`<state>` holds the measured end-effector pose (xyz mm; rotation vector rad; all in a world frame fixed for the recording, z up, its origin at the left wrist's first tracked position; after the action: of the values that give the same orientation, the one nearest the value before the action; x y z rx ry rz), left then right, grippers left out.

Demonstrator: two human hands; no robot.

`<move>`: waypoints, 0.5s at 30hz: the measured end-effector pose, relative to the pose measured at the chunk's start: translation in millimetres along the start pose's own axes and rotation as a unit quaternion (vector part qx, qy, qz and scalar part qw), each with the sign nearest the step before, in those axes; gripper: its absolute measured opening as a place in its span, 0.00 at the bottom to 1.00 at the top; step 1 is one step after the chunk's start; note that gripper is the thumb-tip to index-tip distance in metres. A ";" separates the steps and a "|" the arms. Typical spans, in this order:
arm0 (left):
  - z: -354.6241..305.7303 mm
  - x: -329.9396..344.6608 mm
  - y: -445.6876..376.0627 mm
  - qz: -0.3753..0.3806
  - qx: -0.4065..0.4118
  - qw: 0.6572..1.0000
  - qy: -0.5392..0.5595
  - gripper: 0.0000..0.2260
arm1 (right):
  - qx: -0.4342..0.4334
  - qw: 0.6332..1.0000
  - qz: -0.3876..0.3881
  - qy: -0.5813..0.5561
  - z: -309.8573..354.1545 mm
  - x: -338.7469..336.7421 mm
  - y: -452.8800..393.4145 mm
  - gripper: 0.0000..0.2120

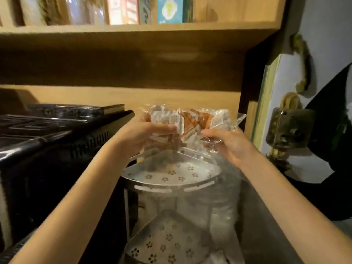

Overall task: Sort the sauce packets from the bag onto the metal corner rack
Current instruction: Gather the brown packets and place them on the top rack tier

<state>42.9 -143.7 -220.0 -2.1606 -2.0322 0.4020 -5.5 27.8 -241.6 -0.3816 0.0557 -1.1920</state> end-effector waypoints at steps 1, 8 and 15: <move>-15.6 -2.7 -6.6 -0.004 0.020 1.000 -0.008 0.17 | -0.020 1.000 -0.007 -0.002 14.0 2.3 -7.4 0.10; -117.8 -22.7 -31.3 -0.042 0.153 0.984 -0.081 0.17 | -0.127 0.992 -0.027 -0.005 107.0 22.5 -40.6 0.06; -177.1 -25.4 -45.0 -0.027 0.215 0.970 -0.109 0.15 | -0.208 0.977 -0.014 -0.053 161.7 33.2 -67.2 0.09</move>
<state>50.6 -152.5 -36.0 -1.8597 -1.8761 1.0068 -14.1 18.4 -63.9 -0.8157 0.2093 -1.1830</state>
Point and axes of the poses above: each hand's wrist, its own y-axis away from the middle knuckle, its own x-axis out of the palm, z = x × y, the point moved 9 cm from there along -y, towards the middle knuckle
